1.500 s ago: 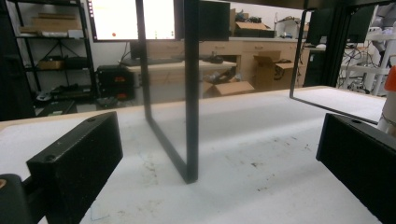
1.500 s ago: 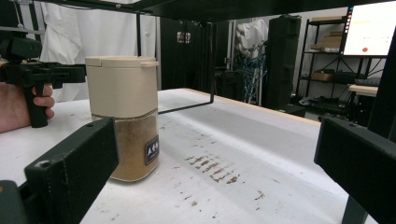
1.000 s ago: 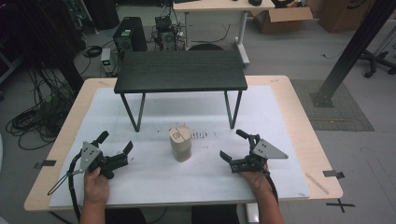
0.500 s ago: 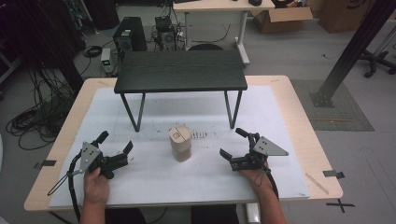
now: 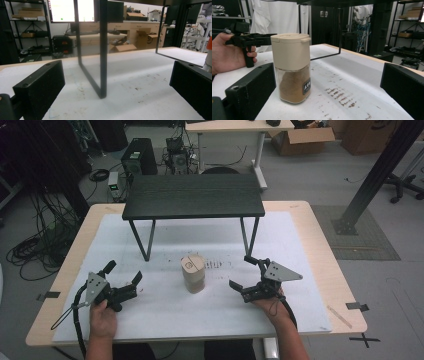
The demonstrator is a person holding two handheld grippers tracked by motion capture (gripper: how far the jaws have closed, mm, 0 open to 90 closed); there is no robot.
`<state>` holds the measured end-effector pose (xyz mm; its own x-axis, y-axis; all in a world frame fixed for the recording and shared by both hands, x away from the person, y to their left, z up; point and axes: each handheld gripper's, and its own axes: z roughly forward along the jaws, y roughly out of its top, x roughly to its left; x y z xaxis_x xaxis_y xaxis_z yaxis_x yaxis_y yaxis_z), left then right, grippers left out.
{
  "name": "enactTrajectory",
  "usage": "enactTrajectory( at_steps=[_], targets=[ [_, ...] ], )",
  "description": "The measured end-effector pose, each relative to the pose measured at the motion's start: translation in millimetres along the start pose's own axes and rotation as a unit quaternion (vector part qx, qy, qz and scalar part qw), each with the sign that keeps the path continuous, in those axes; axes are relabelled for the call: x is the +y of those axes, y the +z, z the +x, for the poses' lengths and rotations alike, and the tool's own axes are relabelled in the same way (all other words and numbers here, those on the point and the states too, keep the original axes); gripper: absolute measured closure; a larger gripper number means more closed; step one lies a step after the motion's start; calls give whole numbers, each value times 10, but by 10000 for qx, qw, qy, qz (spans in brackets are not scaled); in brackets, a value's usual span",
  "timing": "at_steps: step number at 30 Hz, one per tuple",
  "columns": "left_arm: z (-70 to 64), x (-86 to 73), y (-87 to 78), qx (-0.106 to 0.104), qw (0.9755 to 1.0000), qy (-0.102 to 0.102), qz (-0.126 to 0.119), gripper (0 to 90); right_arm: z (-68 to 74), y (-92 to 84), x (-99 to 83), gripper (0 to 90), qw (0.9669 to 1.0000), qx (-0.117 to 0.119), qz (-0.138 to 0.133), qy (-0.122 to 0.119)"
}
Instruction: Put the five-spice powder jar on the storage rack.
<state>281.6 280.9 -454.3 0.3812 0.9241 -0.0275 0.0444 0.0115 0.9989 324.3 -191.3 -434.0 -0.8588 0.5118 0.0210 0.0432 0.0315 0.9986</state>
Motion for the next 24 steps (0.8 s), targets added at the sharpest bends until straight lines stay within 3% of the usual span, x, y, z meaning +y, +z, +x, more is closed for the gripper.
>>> enactTrajectory(
  at_steps=[12,24],
  targets=[
    [-2,-1,-3,0,10000,5,-12,2,57,155,104,0,9996,243,125,-18],
    [-3,0,-1,20,10000,-1,-5,2,72,161,105,0,9996,255,154,16]
  ],
)
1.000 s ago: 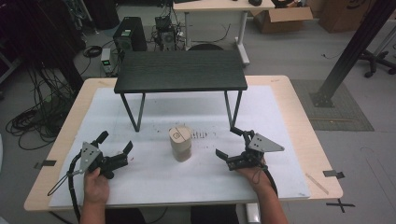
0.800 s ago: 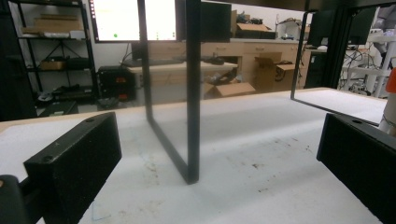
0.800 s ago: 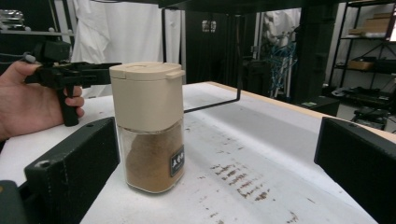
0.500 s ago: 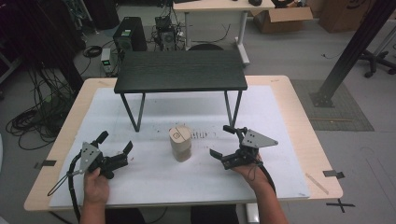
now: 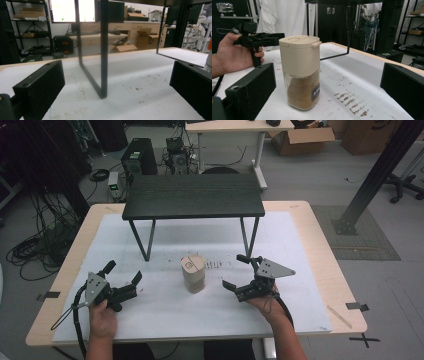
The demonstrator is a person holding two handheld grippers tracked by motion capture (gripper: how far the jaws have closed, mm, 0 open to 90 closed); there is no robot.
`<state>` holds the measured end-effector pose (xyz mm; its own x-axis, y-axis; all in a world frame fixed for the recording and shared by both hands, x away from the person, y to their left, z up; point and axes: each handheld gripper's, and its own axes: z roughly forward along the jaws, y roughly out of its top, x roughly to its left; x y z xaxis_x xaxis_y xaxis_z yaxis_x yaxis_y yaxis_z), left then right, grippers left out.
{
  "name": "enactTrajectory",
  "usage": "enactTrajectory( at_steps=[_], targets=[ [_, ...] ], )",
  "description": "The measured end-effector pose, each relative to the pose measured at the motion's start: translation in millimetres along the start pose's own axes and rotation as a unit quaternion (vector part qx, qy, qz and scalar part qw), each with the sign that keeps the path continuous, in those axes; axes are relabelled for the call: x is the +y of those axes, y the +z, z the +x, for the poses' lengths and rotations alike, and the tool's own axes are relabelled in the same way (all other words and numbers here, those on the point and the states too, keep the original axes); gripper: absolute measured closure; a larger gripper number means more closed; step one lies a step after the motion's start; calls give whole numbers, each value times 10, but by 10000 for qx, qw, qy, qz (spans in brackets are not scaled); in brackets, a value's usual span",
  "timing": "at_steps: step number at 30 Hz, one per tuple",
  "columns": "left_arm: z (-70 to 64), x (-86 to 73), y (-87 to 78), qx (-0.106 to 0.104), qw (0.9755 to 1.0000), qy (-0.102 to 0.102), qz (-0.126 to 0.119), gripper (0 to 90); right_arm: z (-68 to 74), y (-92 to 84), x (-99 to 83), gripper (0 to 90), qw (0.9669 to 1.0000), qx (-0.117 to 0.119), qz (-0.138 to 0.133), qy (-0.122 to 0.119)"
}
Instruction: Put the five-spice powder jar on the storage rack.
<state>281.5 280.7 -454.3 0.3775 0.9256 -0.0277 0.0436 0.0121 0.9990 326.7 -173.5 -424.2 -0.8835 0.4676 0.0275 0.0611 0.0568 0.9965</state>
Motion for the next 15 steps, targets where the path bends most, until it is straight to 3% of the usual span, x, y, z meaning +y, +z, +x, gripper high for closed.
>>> enactTrajectory(
  at_steps=[15],
  targets=[
    [-1,0,-1,-7,10000,8,-8,4,30,169,98,0,9996,260,102,-34]
  ],
)
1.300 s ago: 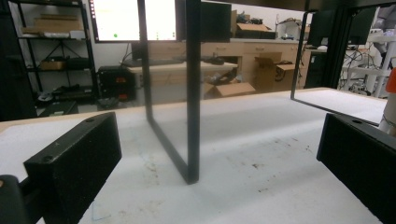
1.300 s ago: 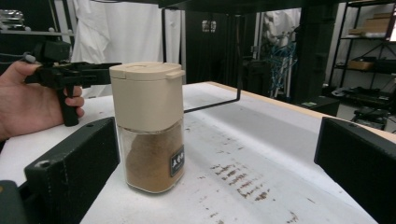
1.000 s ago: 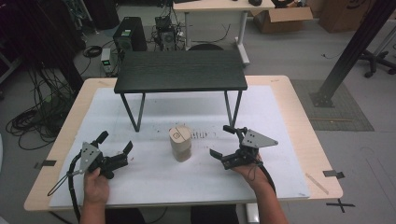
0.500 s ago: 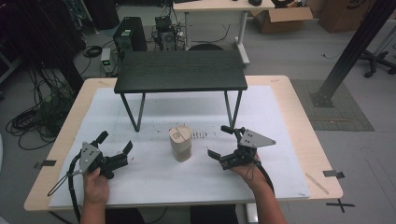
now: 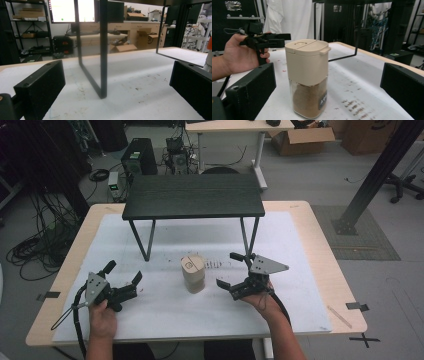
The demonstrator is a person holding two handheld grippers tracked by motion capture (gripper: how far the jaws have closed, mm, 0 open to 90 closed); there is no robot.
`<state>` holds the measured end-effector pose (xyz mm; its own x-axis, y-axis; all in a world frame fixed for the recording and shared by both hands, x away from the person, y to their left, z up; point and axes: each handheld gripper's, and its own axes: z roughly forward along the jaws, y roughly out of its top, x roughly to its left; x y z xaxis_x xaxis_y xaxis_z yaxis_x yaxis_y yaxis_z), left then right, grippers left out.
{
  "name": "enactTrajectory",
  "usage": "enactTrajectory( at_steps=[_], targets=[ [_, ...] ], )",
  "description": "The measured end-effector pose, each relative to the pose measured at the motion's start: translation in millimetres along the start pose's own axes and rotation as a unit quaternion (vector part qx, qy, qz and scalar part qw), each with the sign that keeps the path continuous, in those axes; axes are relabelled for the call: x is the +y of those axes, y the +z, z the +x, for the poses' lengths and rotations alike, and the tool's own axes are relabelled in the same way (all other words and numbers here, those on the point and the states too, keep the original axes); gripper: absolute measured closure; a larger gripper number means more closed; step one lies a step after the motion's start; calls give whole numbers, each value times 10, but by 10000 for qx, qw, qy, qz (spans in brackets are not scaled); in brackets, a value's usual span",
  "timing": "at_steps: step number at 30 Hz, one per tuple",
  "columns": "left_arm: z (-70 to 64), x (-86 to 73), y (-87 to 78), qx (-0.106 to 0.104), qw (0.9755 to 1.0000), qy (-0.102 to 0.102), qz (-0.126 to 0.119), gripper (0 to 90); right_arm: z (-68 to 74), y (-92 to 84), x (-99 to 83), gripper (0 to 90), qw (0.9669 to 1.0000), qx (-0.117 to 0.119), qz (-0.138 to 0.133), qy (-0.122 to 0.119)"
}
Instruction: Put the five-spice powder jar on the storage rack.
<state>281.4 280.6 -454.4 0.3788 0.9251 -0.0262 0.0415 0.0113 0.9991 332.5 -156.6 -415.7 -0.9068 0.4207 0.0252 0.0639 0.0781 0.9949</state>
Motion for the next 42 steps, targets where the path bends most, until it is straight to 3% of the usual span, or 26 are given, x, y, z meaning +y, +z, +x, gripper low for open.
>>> enactTrajectory(
  at_steps=[12,42],
  targets=[
    [-1,-1,-2,-1,10000,2,-17,4,59,279,-26,0,9994,295,151,112],
    [7,-4,-10,14,10000,-53,-65,2,56,586,-66,0,9977,548,247,317]
  ],
)
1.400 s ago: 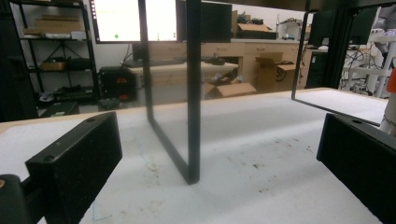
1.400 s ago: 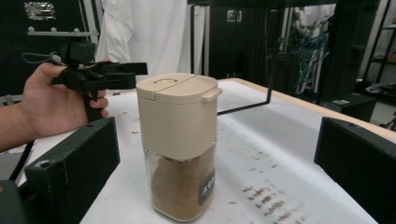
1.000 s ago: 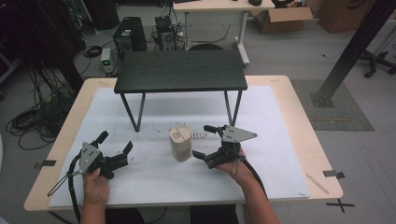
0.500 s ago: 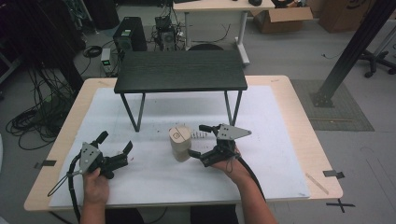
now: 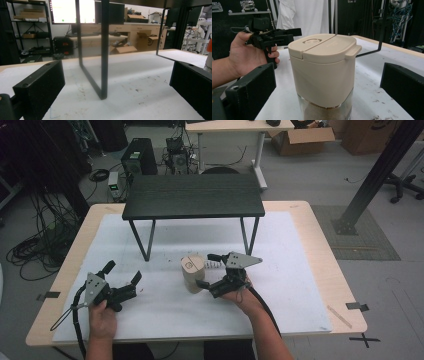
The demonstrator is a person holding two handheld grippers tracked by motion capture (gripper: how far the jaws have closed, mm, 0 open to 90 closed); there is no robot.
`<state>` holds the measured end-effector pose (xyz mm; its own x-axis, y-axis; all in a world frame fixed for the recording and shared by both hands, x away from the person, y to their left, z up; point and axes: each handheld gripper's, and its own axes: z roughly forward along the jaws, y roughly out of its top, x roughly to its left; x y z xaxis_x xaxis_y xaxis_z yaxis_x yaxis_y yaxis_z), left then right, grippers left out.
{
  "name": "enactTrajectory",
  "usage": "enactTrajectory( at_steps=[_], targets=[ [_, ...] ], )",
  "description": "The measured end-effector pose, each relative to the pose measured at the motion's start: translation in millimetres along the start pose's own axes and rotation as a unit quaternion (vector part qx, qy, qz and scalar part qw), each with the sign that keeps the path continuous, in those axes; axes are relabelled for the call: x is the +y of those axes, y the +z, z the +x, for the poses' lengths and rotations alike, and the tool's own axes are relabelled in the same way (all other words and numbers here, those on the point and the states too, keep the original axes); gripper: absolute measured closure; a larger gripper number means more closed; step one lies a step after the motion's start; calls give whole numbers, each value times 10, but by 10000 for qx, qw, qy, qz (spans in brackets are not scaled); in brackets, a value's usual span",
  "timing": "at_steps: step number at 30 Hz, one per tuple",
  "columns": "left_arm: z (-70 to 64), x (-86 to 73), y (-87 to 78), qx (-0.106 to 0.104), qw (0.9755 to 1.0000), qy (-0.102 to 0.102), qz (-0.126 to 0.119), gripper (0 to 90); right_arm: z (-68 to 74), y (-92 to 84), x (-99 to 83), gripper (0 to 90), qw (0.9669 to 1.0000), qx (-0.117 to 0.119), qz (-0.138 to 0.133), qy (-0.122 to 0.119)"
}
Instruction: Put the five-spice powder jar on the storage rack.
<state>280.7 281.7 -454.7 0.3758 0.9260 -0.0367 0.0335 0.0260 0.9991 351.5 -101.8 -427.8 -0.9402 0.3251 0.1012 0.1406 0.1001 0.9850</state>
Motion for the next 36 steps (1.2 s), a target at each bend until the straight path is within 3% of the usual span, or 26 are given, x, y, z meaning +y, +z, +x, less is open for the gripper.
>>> enactTrajectory(
  at_steps=[36],
  targets=[
    [-6,1,3,3,10000,45,25,2,-16,205,-22,0,9999,141,-14,67]
  ],
)
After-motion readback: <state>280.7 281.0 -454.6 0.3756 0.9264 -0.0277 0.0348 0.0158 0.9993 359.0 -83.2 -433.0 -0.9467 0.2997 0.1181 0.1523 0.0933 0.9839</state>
